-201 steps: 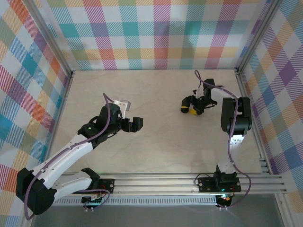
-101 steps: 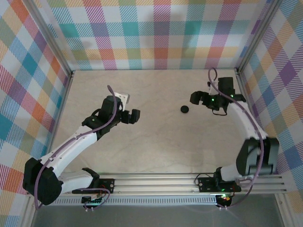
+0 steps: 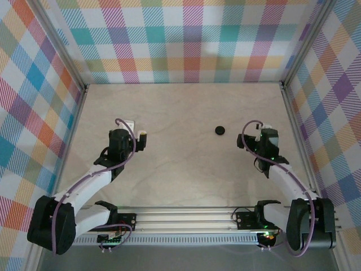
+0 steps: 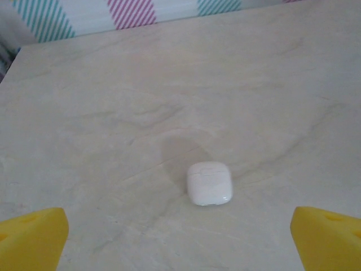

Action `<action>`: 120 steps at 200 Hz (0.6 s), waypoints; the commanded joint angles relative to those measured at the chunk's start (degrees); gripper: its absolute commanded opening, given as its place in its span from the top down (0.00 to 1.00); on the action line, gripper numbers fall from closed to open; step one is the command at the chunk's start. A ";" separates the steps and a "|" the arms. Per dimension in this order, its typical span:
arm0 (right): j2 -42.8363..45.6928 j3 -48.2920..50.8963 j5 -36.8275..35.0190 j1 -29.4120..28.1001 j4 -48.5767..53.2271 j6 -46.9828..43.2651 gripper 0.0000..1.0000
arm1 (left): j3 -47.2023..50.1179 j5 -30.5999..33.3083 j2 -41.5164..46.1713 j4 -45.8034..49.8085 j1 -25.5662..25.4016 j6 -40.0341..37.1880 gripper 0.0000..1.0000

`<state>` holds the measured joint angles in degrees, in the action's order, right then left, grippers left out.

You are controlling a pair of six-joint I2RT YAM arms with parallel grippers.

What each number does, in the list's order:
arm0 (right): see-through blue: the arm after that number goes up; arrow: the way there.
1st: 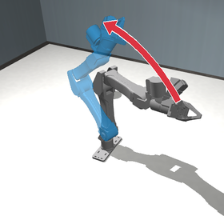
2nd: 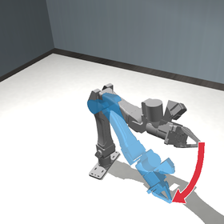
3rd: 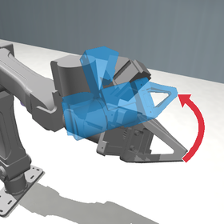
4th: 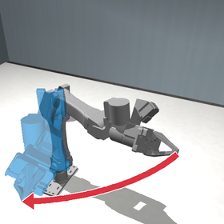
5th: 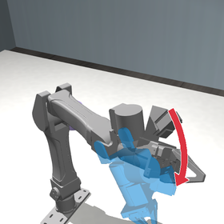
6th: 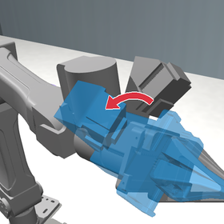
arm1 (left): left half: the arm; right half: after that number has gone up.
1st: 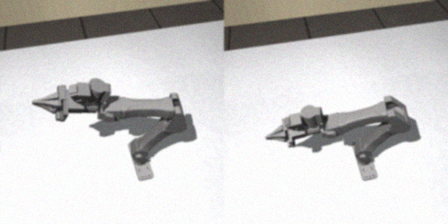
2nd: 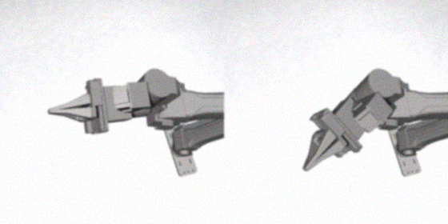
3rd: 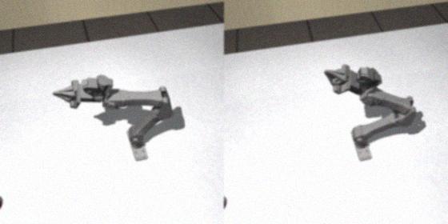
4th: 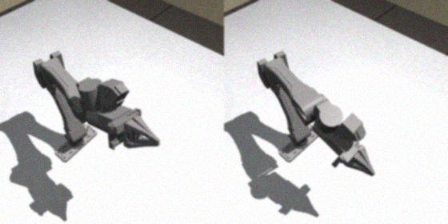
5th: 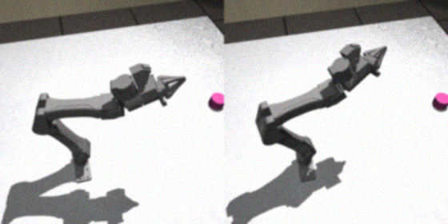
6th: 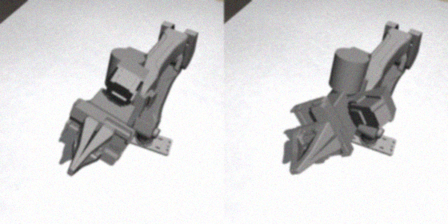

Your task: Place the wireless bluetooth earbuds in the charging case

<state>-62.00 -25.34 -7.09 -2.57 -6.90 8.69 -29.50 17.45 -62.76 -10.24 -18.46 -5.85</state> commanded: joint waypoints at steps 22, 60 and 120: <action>-4.43 3.13 -0.47 0.32 -20.63 -7.71 0.00 | 5.89 2.73 -3.74 -16.65 2.14 -1.02 0.00; -11.93 4.77 0.26 0.34 -33.58 -8.12 0.00 | 8.93 2.45 -10.93 -28.41 3.73 -2.41 0.00; -25.09 6.45 0.40 0.54 -48.78 -7.12 0.00 | 12.87 2.39 -20.95 -45.73 5.69 -1.30 0.00</action>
<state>-83.59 -19.35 -6.00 -2.57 -45.63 1.21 -18.50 19.20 -81.97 -44.58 -13.98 -7.33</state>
